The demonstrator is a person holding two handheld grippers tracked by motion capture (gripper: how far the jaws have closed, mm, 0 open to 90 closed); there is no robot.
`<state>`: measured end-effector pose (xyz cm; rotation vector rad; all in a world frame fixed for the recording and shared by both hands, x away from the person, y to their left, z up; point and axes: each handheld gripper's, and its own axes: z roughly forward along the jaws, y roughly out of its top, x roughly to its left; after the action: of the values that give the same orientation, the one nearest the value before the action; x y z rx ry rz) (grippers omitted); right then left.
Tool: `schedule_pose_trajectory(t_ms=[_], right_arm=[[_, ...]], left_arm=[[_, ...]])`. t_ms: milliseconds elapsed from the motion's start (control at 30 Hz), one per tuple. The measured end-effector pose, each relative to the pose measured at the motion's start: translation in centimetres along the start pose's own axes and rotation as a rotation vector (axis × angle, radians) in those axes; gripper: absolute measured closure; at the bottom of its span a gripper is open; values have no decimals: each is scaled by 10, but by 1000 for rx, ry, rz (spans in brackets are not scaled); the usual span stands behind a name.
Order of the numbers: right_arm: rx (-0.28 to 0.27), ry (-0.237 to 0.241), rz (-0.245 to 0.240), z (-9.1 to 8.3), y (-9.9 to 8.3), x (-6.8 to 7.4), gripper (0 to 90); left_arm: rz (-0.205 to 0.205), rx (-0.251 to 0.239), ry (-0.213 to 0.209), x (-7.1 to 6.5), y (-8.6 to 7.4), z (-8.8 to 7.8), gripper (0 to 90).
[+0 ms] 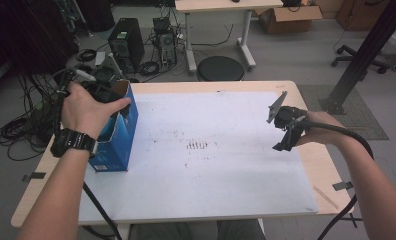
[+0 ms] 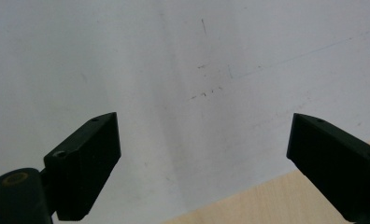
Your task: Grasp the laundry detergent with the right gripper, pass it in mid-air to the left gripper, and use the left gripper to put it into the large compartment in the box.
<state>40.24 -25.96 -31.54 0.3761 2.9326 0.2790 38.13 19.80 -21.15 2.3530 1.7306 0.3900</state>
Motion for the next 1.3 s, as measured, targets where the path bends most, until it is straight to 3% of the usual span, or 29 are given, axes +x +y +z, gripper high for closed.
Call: schedule_pose_trajectory(t_ms=[167, 433, 600, 700, 1033, 1300], right_arm=[[-6, 12, -5, 1, 4, 0, 93], [-49, 48, -7, 1, 11, 0, 87], [-69, 59, -7, -1, 14, 0, 83], [-88, 74, -3, -3, 15, 0, 81], [-142, 109, -2, -6, 20, 0, 57], [-147, 116, -7, -8, 23, 2, 53]], left_arm=[[72, -13, -59, -26, 6, 8, 224], [180, -14, -118, -64, 12, 24, 194], [219, 6, -123, -76, 14, 32, 161], [247, 18, -106, -84, 15, 37, 146], [314, 47, -170, -110, 14, 52, 72], [349, 54, -192, -121, 14, 55, 49]])
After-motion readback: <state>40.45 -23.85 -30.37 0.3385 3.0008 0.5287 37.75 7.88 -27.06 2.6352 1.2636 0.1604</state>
